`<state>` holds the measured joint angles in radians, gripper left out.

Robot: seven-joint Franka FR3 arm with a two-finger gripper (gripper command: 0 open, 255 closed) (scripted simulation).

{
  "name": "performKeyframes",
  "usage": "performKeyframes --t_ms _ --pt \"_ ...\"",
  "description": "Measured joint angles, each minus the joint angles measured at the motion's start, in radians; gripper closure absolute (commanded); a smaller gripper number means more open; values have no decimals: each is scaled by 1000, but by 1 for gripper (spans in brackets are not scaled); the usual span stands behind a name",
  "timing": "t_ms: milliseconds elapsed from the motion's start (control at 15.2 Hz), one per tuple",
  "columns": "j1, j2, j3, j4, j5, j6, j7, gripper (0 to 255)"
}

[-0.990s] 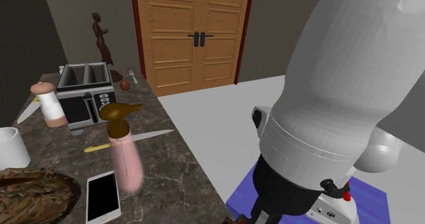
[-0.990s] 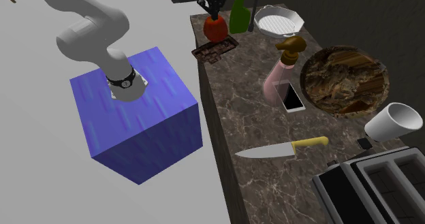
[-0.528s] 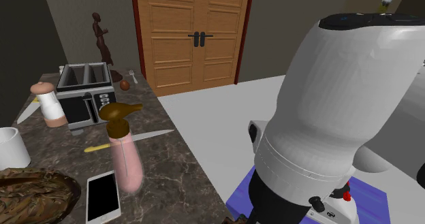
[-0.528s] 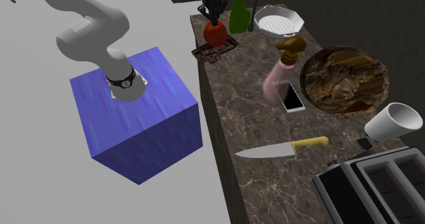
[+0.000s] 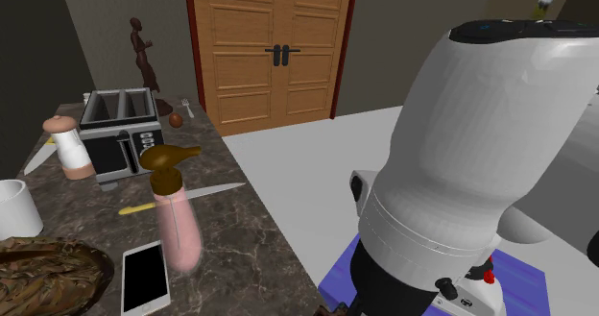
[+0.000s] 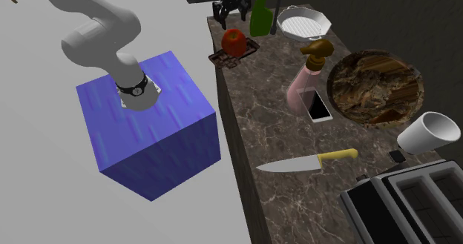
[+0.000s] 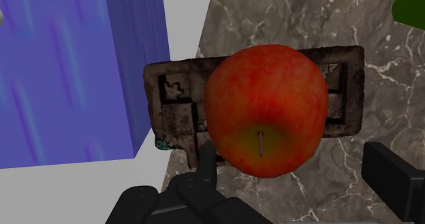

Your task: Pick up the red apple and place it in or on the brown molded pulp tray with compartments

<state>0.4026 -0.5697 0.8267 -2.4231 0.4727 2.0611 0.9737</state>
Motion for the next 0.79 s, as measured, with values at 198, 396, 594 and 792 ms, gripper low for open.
performKeyframes --t_ms 198,396,594,792 --pt "3 -9 -10 11 -2 -19 0 0" --pt "11 -39 -50 68 -15 -108 5 0" --pt "11 -46 -64 83 -20 -133 1 0" --pt "11 -47 -66 85 -21 -137 1 0"
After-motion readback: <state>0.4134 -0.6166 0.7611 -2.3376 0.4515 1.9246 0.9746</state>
